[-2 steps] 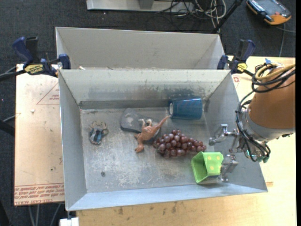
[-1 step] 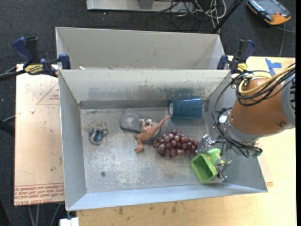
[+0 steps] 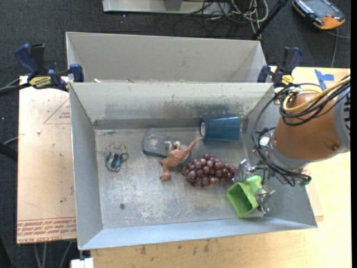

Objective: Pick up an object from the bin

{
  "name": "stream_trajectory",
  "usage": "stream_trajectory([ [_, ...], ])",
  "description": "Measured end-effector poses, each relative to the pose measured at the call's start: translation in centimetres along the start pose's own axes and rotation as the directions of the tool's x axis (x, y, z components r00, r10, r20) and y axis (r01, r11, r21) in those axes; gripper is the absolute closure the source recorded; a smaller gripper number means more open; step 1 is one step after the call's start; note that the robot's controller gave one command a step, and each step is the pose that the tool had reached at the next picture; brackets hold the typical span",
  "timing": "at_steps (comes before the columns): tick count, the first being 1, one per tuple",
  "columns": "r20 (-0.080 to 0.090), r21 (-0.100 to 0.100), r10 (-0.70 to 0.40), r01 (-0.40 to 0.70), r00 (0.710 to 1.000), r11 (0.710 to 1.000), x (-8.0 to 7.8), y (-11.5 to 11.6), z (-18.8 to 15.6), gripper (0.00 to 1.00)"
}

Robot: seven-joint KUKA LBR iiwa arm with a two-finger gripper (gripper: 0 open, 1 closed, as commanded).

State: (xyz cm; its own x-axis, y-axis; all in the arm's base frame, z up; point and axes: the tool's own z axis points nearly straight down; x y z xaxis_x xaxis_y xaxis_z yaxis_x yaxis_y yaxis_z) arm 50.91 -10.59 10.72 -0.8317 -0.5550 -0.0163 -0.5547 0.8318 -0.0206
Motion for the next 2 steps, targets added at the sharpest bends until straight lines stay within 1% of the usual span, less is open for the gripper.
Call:
stream_trajectory([
  [1, 0.008, 0.003, 0.0, 0.0, 1.0, 1.0, 0.3, 0.13, -0.18, 1.0],
  [2, 0.007, 0.003, -0.001, 0.001, 1.0, 1.0, 0.28, 0.13, -0.17, 1.0],
])
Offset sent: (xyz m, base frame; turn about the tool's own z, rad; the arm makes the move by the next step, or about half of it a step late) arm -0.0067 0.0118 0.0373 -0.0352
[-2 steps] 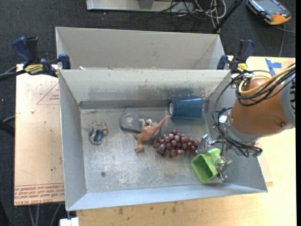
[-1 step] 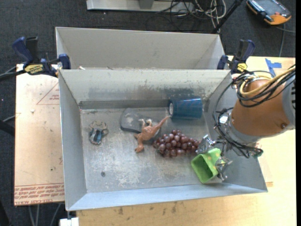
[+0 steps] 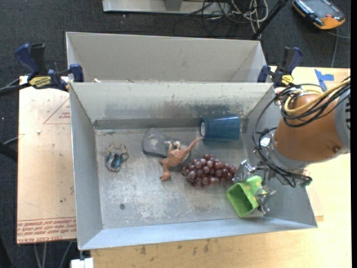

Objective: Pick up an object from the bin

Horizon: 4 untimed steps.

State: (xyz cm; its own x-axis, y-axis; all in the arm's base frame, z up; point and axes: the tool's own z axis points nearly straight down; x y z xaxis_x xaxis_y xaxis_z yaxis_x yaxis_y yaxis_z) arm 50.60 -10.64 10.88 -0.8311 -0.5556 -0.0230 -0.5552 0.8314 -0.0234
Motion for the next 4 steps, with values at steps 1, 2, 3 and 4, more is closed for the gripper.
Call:
stream_trajectory([
  [1, 0.0, 0.0, 0.0, 0.0, 1.0, 1.0, 0.0, 0.0, 0.0, 1.0],
  [2, 0.0, 0.0, 0.0, 0.0, 1.0, 1.0, 0.0, 0.0, 0.0, 1.0],
  [3, 0.0, 0.001, -0.001, 0.001, 1.0, 1.0, -0.01, 0.01, 0.0, 1.0],
  [4, 0.0, 0.001, -0.001, 0.001, 1.0, 1.0, -0.01, 0.0, 0.0, 1.0],
])
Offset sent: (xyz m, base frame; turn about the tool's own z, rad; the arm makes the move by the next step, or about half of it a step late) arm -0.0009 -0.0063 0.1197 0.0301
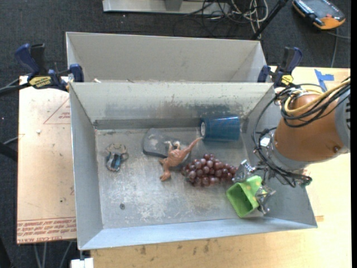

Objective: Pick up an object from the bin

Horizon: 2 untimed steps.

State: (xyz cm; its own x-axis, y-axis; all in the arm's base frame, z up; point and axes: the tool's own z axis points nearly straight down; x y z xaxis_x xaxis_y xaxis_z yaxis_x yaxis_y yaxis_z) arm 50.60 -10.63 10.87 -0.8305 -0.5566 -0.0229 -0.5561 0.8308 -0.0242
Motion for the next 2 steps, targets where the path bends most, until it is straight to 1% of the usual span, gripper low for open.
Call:
stream_trajectory([
  [2, 0.0, 0.0, 0.0, 0.0, 1.0, 1.0, 0.0, 0.0, 0.0, 1.0],
])
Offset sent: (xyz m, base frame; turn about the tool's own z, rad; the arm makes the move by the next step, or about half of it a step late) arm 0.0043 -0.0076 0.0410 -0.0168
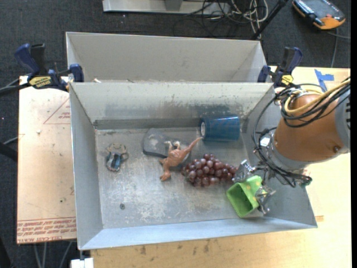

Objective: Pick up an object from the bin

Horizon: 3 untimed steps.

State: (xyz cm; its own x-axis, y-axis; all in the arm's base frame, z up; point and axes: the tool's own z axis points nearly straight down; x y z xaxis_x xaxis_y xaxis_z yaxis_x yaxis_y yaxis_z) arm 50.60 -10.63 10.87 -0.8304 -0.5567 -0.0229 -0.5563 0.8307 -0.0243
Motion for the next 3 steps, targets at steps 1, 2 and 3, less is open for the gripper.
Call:
stream_trajectory([
  [1, 0.0, 0.0, 0.0, 0.0, 1.0, 1.0, 0.0, 0.0, 0.0, 1.0],
  [2, 0.0, 0.0, 0.0, 0.0, 1.0, 1.0, 0.0, 0.0, 0.0, 1.0],
  [3, 0.0, 0.0, 0.0, 0.0, 1.0, 1.0, 0.0, 0.0, 0.0, 1.0],
])
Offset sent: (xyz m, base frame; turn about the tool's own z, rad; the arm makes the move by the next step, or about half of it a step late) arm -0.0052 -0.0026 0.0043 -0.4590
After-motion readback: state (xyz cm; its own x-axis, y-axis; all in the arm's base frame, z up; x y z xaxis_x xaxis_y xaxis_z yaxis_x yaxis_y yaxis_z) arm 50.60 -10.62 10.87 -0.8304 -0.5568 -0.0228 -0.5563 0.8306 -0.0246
